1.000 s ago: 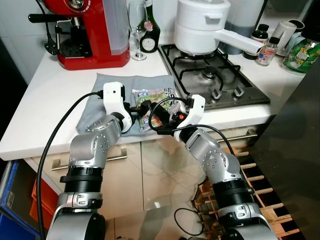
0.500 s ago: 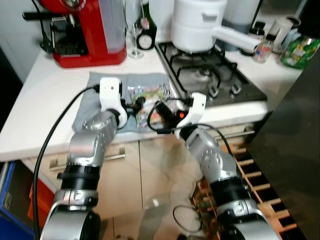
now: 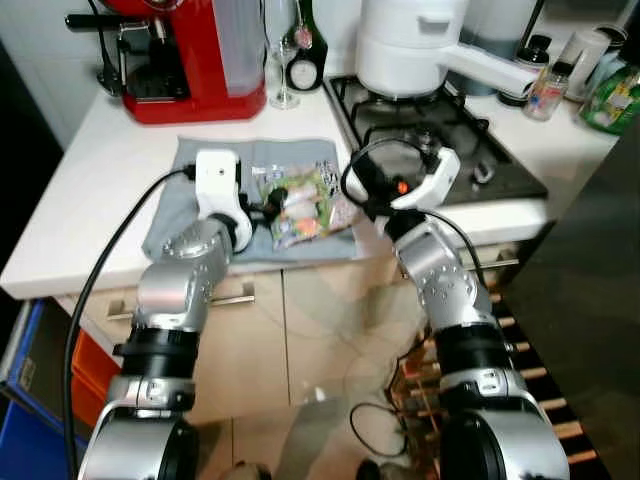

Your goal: Restocking fridge

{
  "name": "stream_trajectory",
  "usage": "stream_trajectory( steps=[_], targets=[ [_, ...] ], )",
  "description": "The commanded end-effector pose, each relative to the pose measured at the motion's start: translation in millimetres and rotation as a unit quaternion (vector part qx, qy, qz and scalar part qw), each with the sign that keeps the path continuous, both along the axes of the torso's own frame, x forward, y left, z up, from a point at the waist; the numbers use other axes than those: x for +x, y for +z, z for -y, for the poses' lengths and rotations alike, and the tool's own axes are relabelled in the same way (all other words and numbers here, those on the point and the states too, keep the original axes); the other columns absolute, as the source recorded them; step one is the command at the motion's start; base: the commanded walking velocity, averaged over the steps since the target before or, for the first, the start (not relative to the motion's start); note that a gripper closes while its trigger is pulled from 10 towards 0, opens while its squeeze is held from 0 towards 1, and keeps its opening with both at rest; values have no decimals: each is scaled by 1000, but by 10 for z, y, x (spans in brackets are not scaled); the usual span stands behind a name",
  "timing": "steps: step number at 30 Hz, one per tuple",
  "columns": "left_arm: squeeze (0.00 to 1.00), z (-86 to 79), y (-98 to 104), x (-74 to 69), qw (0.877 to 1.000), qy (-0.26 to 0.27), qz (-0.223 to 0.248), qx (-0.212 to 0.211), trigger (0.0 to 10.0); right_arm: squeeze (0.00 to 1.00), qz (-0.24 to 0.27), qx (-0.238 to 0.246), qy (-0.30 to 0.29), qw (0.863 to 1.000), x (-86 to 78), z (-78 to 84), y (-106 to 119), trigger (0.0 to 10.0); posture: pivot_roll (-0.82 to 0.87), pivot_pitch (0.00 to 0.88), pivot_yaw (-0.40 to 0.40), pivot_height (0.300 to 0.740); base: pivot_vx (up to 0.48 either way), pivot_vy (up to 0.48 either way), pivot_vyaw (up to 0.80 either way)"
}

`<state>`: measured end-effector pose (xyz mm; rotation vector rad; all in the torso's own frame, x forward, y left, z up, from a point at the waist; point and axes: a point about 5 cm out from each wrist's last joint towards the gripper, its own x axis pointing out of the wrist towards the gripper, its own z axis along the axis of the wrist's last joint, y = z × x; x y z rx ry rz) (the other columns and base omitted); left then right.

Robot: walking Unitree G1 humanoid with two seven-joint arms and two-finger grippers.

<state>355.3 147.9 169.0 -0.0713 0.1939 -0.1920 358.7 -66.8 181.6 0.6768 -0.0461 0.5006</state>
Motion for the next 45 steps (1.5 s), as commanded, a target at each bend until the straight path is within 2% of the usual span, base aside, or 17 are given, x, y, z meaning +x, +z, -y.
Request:
stream_trajectory(
  steps=[1, 2, 3, 8, 11, 15, 18, 19, 22, 24, 25, 27, 29, 30, 32, 34, 45],
  targets=[
    [0, -57, -59, -8, 1000, 17, -11, 23, 10000, 243, 74, -90, -5, 993, -57, -108, 176, 8941, -66, 0, -15, 740, 0, 0, 0],
    [0, -67, -57, -9, 999, 22, -8, 27, 10000, 78, 89, -127, -14, 988, -89, -88, 155, 10000, -70, 0, -14, 740, 0, 0, 0],
    [0, -77, -54, -10, 999, 26, -4, 30, 10000, 0, 94, -141, -22, 985, -122, -49, 129, 10000, -74, 0, -13, 740, 0, 0, 0],
    [0, -137, 31, 18, 998, 52, 30, 32, 10000, 0, 105, -189, -79, 973, -251, 188, 45, 10000, -83, 0, -11, 740, 0, 0, 0],
    [0, -157, 284, 84, 991, 74, 107, 37, 10000, 0, 124, -204, -143, 960, -384, 391, 101, 10000, -104, 0, -8, 740, 0, 0, 0],
    [0, -146, 545, 105, 981, 79, 173, 40, 10000, 0, 150, -224, -175, 947, -513, 471, 166, 10000, -116, 0, -6, 740, 0, 0, 0],
    [0, -110, 670, 64, 977, 67, 201, 30, 10000, 0, 140, -221, -181, 948, -605, 501, 140, 10000, -127, 0, -1, 740, 0, 0, 0],
    [0, -74, 693, 27, 977, 55, 207, 20, 10000, 0, 96, -178, -179, 963, -639, 529, 71, 10000, -128, 0, 2, 740, 0, 0, 0],
    [0, -16, 714, -36, 976, 38, 212, 9, 10000, 0, 34, -110, -155, 981, -670, 538, -27, 10000, -122, 0, 2, 740, 0, 0, 0],
    [0, 6, 718, -94, 977, 30, 213, 9, 10000, 0, 20, -95, -128, 987, -725, 542, -47, 10000, -122, 0, 3, 740, 0, 0, 0],
    [0, 8, 717, -115, 977, 27, 213, 8, 10000, 0, 20, -96, -119, 988, -752, 546, -44, 10000, -122, 0, 3, 740, 0, 0, 0],
    [0, -57, 638, -308, 977, 17, 211, 14, 10000, 0, 59, -178, -102, 977, -875, 627, -36, 10000, -127, 0, 7, 740, 0, 0, 0],
    [0, -101, 580, -397, 978, 20, 209, 16, 10000, 0, 70, -212, -102, 969, -907, 662, -55, 10000, -122, 0, 2, 740, 0, 0, 0],
    [0, -101, 580, -397, 978, 20, 209, 16, 10000, 0, 70, -212, -102, 969, -907, 662, -55, 10000, -122, 0, 2, 740, 0, 0, 0],
    [0, -177, 539, -512, 973, 33, 225, 25, 10000, 0, 82, -269, -122, 952, -914, 705, -111, 10000, -108, 0, -15, 740, 0, 0, 0],
    [0, -185, 561, -534, 971, 40, 235, 21, 10000, 0, 75, -271, -131, 951, -876, 700, -128, 10000, -97, 0, -25, 740, 0, 0, 0],
    [0, -149, 750, -362, 963, 46, 259, 57, 10000, 0, 99, -288, -133, 943, -710, 532, -98, 10000, -81, 0, -22, 740, 0, 337, -415]
  ],
)
